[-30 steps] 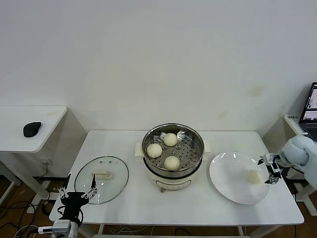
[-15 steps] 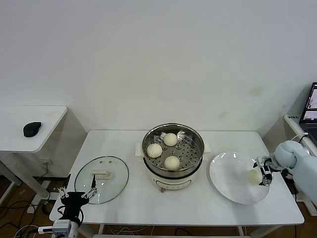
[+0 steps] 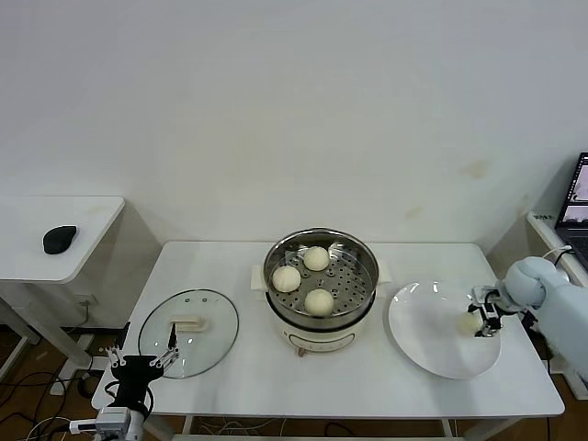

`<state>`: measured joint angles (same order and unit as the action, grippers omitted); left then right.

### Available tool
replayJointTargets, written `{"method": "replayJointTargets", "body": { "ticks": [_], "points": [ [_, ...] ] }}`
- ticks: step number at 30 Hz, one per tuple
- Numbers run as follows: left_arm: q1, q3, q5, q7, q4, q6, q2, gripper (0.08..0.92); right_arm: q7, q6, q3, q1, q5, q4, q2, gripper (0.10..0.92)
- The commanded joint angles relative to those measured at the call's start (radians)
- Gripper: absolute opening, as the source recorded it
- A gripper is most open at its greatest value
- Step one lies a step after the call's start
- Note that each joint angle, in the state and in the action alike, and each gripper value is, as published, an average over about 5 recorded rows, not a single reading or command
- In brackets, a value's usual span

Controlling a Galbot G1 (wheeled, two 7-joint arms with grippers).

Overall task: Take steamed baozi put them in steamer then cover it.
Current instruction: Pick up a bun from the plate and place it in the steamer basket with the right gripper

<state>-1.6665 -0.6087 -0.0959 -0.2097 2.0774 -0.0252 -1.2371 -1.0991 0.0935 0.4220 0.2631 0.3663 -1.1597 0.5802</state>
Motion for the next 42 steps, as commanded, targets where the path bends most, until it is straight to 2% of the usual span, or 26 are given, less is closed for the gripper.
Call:
{"method": "replayJointTargets", "body": {
  "ticks": [1,6,12,16,20,32,42],
  "points": [
    [0.005,0.004,-0.002,0.001,-0.002,-0.001,0.002,0.823,-0.031,0.071,0.192,-0.244,-0.211,-0.124,-0.099,0.602],
    [0.016,0.022,0.001,0.000,-0.014,0.000,0.000,0.823,-0.042,0.152,0.399,-0.550,-0.404,-0.236,-0.114,0.605],
    [0.027,0.034,-0.002,0.000,-0.011,0.000,0.001,0.823,-0.003,0.236,0.730,-0.962,-0.574,-0.315,-0.010,0.610],
    [0.028,0.032,-0.007,0.000,-0.007,0.003,0.001,0.823,0.042,0.301,0.853,-1.087,-0.717,-0.342,0.112,0.611],
    [0.028,0.027,-0.011,-0.001,-0.006,0.005,0.001,0.823,0.082,0.352,0.901,-1.085,-0.794,-0.362,0.205,0.611],
    [0.020,0.010,-0.013,-0.001,0.007,0.003,-0.010,0.823,0.165,0.448,0.890,-0.893,-0.815,-0.270,0.379,0.611],
    [0.021,0.013,-0.011,-0.001,0.006,0.004,-0.020,0.823,0.183,0.462,0.868,-0.747,-0.720,-0.210,0.387,0.611]
  ]
}}
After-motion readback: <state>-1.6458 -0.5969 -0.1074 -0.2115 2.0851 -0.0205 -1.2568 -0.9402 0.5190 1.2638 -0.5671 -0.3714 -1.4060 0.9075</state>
